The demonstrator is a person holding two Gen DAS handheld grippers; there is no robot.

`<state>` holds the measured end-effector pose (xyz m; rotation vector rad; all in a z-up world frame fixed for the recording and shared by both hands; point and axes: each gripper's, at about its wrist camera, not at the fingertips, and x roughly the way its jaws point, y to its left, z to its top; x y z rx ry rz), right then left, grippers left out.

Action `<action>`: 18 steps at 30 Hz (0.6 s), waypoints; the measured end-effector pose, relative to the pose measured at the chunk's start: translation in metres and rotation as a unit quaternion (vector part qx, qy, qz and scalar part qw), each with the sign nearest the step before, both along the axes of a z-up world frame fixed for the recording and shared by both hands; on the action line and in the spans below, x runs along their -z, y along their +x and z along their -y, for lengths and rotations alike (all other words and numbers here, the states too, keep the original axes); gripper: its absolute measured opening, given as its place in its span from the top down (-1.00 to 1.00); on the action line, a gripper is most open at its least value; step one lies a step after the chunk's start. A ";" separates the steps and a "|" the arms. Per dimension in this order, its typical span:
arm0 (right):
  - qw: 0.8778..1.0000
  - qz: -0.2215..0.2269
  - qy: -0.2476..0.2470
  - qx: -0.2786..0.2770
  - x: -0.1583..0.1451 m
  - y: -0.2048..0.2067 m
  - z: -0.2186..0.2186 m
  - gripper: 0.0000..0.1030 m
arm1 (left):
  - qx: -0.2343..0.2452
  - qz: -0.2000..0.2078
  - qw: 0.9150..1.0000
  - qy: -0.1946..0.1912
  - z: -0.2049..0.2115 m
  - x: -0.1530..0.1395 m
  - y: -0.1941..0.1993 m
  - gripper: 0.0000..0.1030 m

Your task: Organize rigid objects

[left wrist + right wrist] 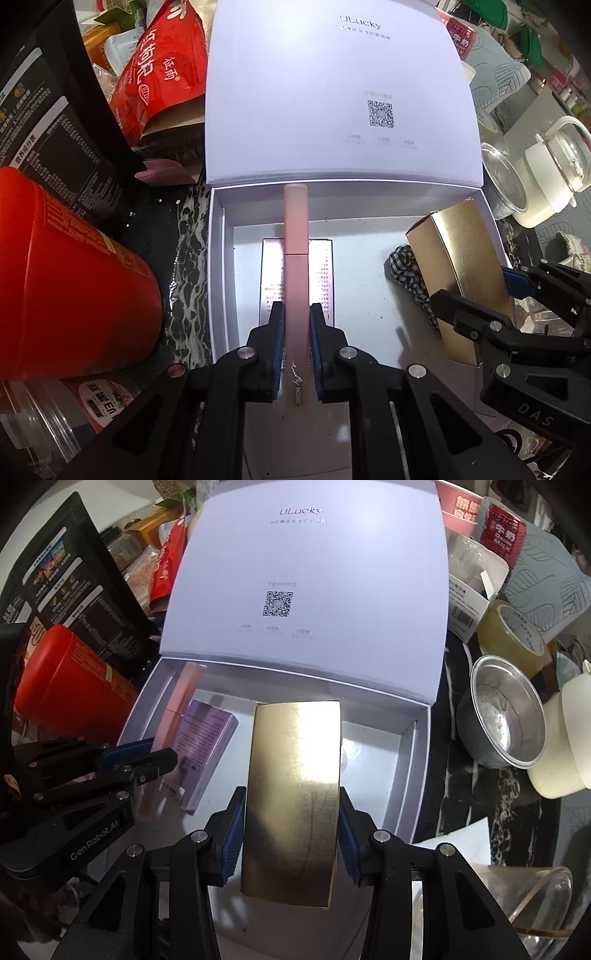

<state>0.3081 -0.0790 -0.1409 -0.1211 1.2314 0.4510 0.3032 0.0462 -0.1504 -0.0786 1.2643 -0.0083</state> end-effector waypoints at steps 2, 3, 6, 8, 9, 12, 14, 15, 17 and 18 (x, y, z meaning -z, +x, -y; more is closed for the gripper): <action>1.000 -0.001 -0.003 0.003 0.002 0.002 -0.001 0.12 | -0.001 -0.001 1.000 0.001 0.001 0.001 0.000 0.74; 1.000 -0.003 -0.005 0.004 0.003 0.003 -0.002 0.11 | -0.001 -0.001 1.000 0.003 0.002 0.002 0.001 0.74; 1.000 -0.002 -0.010 0.009 0.004 0.005 -0.003 0.11 | 0.005 -0.008 1.000 0.014 0.006 0.002 0.002 0.74; 1.000 0.000 -0.014 0.012 0.003 0.005 -0.002 0.11 | 0.010 -0.014 1.000 0.016 0.009 0.003 0.002 0.74; 1.000 0.001 -0.015 0.013 0.002 0.005 -0.001 0.10 | 0.011 -0.016 1.000 0.016 0.009 0.003 0.002 0.74; 1.000 0.006 -0.014 0.018 -0.003 0.005 0.000 0.10 | 0.007 -0.013 1.000 0.025 0.013 -0.002 0.001 0.74; 1.000 0.011 -0.015 0.020 -0.007 0.004 0.002 0.10 | 0.004 -0.011 1.000 0.024 0.013 -0.005 0.000 0.74; 1.000 0.013 -0.016 0.021 -0.010 0.004 0.004 0.10 | 0.002 -0.010 1.000 0.025 0.013 -0.008 0.000 0.74; 0.999 0.017 -0.015 0.024 -0.015 0.003 0.006 0.10 | 0.000 -0.008 1.000 0.027 0.012 -0.012 -0.002 0.74; 0.999 0.019 -0.014 0.025 -0.018 0.002 0.009 0.10 | -0.001 -0.007 1.000 0.027 0.012 -0.015 -0.004 0.74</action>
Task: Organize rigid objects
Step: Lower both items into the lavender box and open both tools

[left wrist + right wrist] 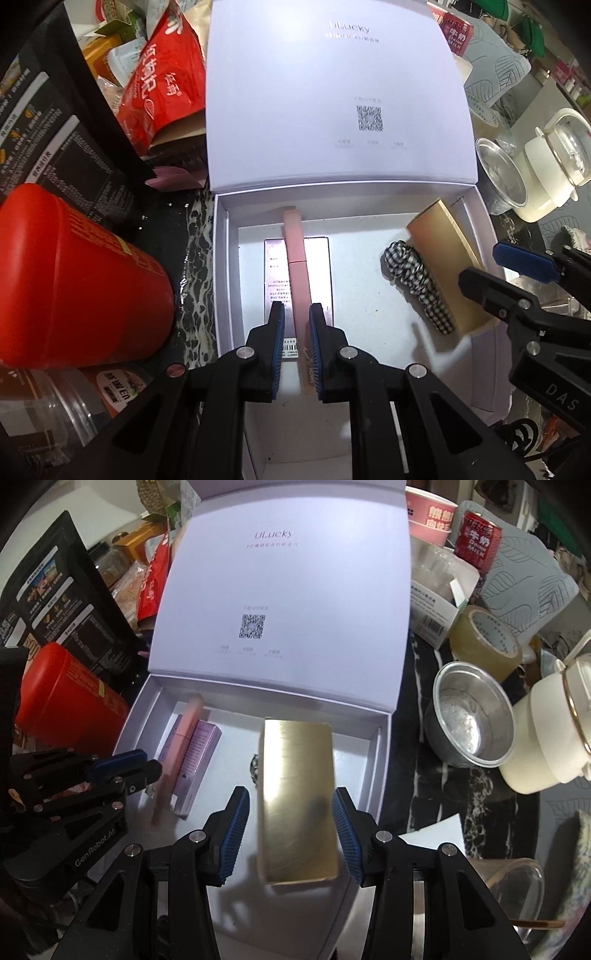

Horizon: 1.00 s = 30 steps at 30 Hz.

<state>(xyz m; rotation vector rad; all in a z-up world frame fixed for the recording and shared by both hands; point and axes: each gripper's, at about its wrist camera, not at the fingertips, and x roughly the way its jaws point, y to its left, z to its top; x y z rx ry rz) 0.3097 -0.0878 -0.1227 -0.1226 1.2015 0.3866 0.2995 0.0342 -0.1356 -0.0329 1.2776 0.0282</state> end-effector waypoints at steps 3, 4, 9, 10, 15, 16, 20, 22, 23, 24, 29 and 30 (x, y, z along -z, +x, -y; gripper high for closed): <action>1.000 0.006 -0.001 0.002 -0.009 -0.004 0.004 0.10 | -0.003 0.005 1.000 0.003 -0.002 -0.009 -0.004 0.74; 1.000 0.008 -0.001 0.002 -0.012 -0.005 0.005 0.10 | -0.004 0.007 1.000 0.003 -0.002 -0.012 -0.006 0.74; 1.000 0.021 0.000 0.003 -0.031 -0.017 0.013 0.06 | -0.012 0.020 1.000 0.007 -0.003 -0.031 -0.016 0.73; 1.000 0.023 0.000 0.003 -0.034 -0.019 0.013 0.06 | -0.013 0.024 1.000 0.007 -0.003 -0.035 -0.019 0.73; 0.999 0.035 0.003 0.004 -0.052 -0.031 0.019 0.06 | -0.021 0.045 0.999 0.006 -0.003 -0.057 -0.029 0.73; 0.999 0.038 0.004 0.005 -0.056 -0.034 0.021 0.06 | -0.022 0.048 0.999 0.007 -0.003 -0.061 -0.031 0.73; 0.999 0.049 0.006 0.007 -0.072 -0.043 0.026 0.06 | -0.023 0.061 0.998 0.016 0.002 -0.079 -0.041 0.73; 0.998 0.055 0.005 0.007 -0.080 -0.048 0.027 0.06 | -0.023 0.067 0.997 0.018 0.003 -0.085 -0.046 0.73; 0.998 0.058 0.005 0.007 -0.083 -0.051 0.028 0.06 | -0.023 0.070 0.997 0.018 0.003 -0.088 -0.049 0.73; 0.998 0.062 0.006 0.008 -0.087 -0.053 0.029 0.06 | -0.023 0.072 0.997 0.017 0.003 -0.092 -0.051 0.73; 0.997 0.081 0.010 0.014 -0.109 -0.069 0.036 0.01 | -0.025 0.081 0.996 0.018 0.003 -0.105 -0.069 0.72; 0.996 0.086 0.011 0.015 -0.113 -0.073 0.038 -0.02 | -0.025 0.083 0.996 0.020 0.004 -0.107 -0.072 0.72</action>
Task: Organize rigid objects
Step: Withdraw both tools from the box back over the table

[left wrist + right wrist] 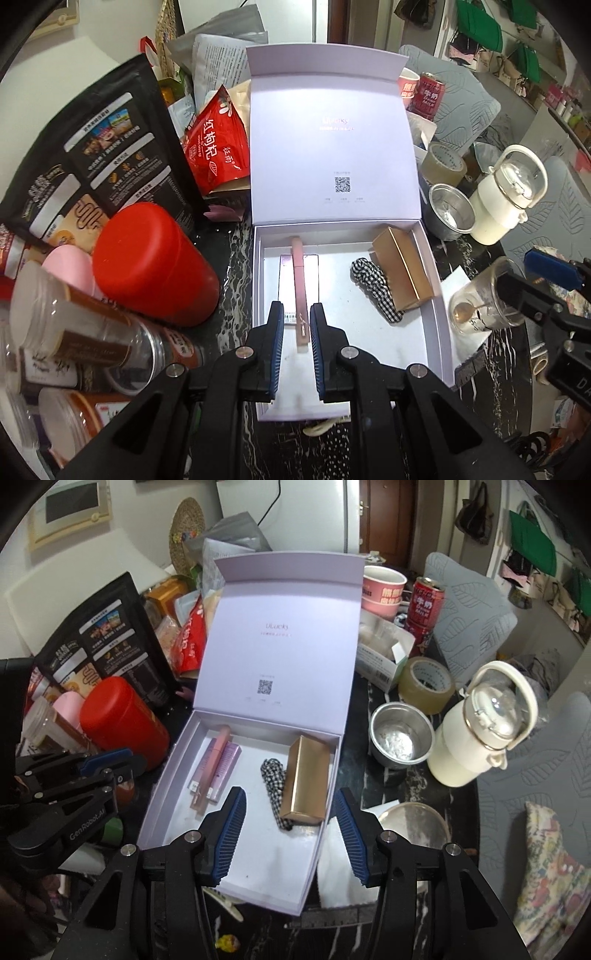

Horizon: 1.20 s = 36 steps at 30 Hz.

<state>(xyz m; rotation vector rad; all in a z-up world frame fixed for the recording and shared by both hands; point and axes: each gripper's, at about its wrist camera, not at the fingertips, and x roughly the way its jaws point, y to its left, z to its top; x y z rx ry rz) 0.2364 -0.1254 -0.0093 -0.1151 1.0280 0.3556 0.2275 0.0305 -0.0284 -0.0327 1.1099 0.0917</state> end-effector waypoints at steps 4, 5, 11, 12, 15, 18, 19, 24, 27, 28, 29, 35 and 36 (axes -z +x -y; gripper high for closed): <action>1.000 0.010 0.002 0.005 -0.011 -0.015 0.006 -0.02 | 0.003 0.004 1.000 0.004 0.005 -0.008 -0.018 0.28; 1.000 0.011 0.003 0.007 -0.013 -0.018 0.008 -0.02 | 0.003 0.006 1.000 0.004 0.006 -0.009 -0.023 -0.50; 1.000 0.016 0.006 0.016 -0.023 -0.043 0.019 -0.03 | 0.009 0.011 1.000 -0.002 0.014 -0.015 -0.049 -1.00; 1.000 0.017 0.006 0.017 -0.024 -0.049 0.022 -0.03 | 0.009 0.011 1.000 -0.004 0.014 -0.016 -0.053 -1.00; 1.000 0.018 0.007 0.020 -0.028 -0.061 0.026 -0.03 | 0.007 0.014 1.000 -0.002 0.018 -0.019 -0.067 -1.00; 0.999 0.020 0.010 0.023 -0.032 -0.073 0.031 -0.04 | 0.003 0.017 1.000 -0.007 0.020 -0.022 -0.081 -1.00; 0.999 0.021 0.011 0.024 -0.033 -0.078 0.032 -0.05 | 0.002 0.018 1.000 -0.009 0.020 -0.023 -0.085 -1.00; 0.999 0.020 0.018 0.027 -0.033 -0.097 0.038 -0.14 | -0.008 0.017 1.000 -0.012 0.021 -0.022 -0.105 -1.00; 0.999 0.014 0.020 0.026 -0.028 -0.105 0.040 -0.14 | -0.010 0.013 1.000 -0.013 0.023 -0.018 -0.116 -1.00; 0.999 0.010 0.021 0.025 -0.026 -0.110 0.040 -0.14 | -0.011 0.013 1.000 -0.014 0.023 -0.016 -0.120 -1.00; 0.999 0.008 0.022 0.024 -0.024 -0.113 0.041 -0.14 | -0.012 0.014 1.000 -0.015 0.023 -0.015 -0.123 -1.00; 1.000 -0.002 0.026 0.015 -0.009 -0.127 0.042 -0.14 | -0.027 0.014 0.999 -0.014 0.023 -0.004 -0.139 -1.00; 0.999 -0.004 0.028 0.015 -0.007 -0.128 0.042 -0.14 | -0.031 0.012 0.999 -0.013 0.023 -0.001 -0.141 -1.00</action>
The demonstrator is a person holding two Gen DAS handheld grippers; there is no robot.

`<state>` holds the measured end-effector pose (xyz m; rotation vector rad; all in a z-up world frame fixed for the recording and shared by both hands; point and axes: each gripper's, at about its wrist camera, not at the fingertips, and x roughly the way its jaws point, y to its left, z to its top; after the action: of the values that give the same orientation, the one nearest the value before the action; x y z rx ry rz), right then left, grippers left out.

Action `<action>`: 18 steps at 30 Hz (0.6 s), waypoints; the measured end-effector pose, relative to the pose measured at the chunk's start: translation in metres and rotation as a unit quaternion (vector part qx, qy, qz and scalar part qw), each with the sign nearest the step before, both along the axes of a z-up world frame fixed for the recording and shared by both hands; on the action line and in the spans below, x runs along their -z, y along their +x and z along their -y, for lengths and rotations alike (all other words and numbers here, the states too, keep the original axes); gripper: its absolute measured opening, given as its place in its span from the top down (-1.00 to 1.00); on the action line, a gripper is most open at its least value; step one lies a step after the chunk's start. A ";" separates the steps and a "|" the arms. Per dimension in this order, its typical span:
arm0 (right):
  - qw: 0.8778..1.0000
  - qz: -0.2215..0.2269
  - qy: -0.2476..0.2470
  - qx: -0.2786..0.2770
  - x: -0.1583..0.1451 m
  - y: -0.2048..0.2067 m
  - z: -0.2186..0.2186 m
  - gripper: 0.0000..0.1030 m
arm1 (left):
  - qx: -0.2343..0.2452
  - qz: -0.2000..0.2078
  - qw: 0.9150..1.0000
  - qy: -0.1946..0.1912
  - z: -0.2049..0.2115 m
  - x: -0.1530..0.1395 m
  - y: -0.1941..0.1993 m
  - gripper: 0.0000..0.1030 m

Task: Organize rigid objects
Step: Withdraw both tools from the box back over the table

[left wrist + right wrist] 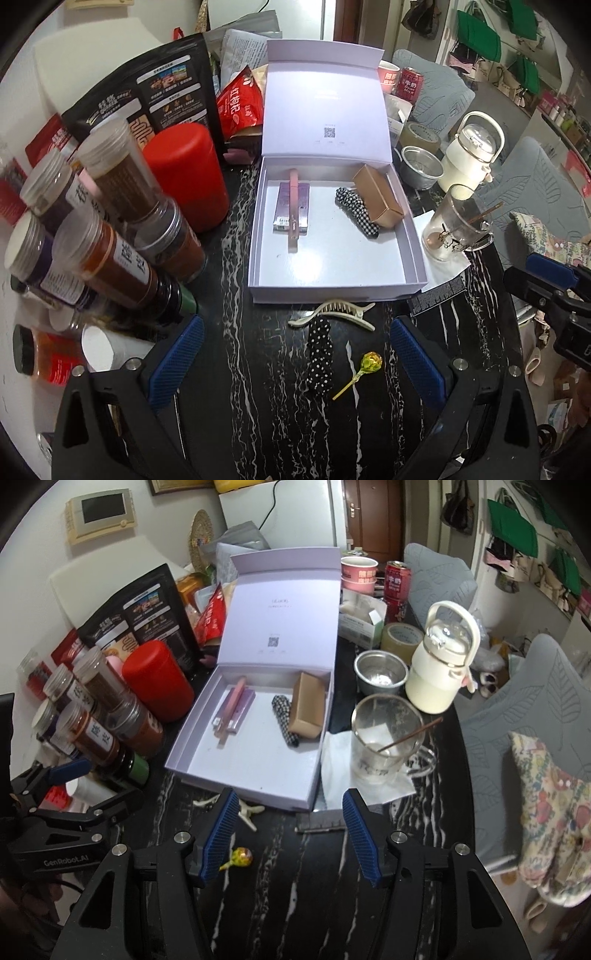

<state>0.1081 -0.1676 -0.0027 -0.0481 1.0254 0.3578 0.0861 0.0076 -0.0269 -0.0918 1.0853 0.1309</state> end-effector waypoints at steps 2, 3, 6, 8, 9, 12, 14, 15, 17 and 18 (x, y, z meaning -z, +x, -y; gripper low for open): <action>1.000 -0.007 0.006 -0.003 0.009 -0.004 0.001 -0.14 | -0.009 -0.002 1.000 0.004 -0.001 0.006 -0.004 -1.00; 1.000 -0.009 0.007 -0.005 0.012 -0.005 0.000 -0.15 | -0.010 -0.001 1.000 0.006 -0.001 0.009 -0.006 -1.00; 1.000 -0.022 0.006 -0.012 0.026 -0.010 -0.002 -0.15 | -0.006 -0.006 1.000 0.015 0.000 0.019 -0.009 -1.00; 0.999 -0.033 0.008 -0.015 0.035 -0.013 -0.003 -0.15 | -0.002 -0.009 1.000 0.015 0.000 0.026 -0.012 -1.00; 0.999 -0.036 0.010 -0.016 0.038 -0.015 -0.003 -0.15 | -0.001 -0.009 1.000 0.014 0.000 0.028 -0.012 -1.00; 0.999 -0.045 0.013 -0.018 0.049 -0.019 -0.003 -0.15 | -0.002 -0.014 1.000 0.008 -0.001 0.037 -0.015 -1.00; 0.998 -0.051 0.011 -0.023 0.057 -0.021 -0.005 -0.15 | -0.003 -0.018 1.000 -0.002 -0.001 0.044 -0.016 -1.00; 0.998 -0.053 0.009 -0.025 0.060 -0.022 -0.006 -0.15 | -0.003 -0.020 1.000 -0.008 -0.002 0.048 -0.016 -0.99; 0.998 -0.059 0.008 -0.028 0.068 -0.024 -0.008 -0.15 | -0.001 -0.025 1.000 -0.015 -0.002 0.055 -0.018 -0.99; 0.998 -0.062 0.008 -0.029 0.071 -0.024 -0.009 -0.14 | 0.001 -0.026 1.000 -0.016 -0.002 0.058 -0.018 -0.99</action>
<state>0.0839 -0.1587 -0.0736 -0.0408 1.1463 0.4255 0.0677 0.0098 -0.0847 -0.1176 1.1395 0.1148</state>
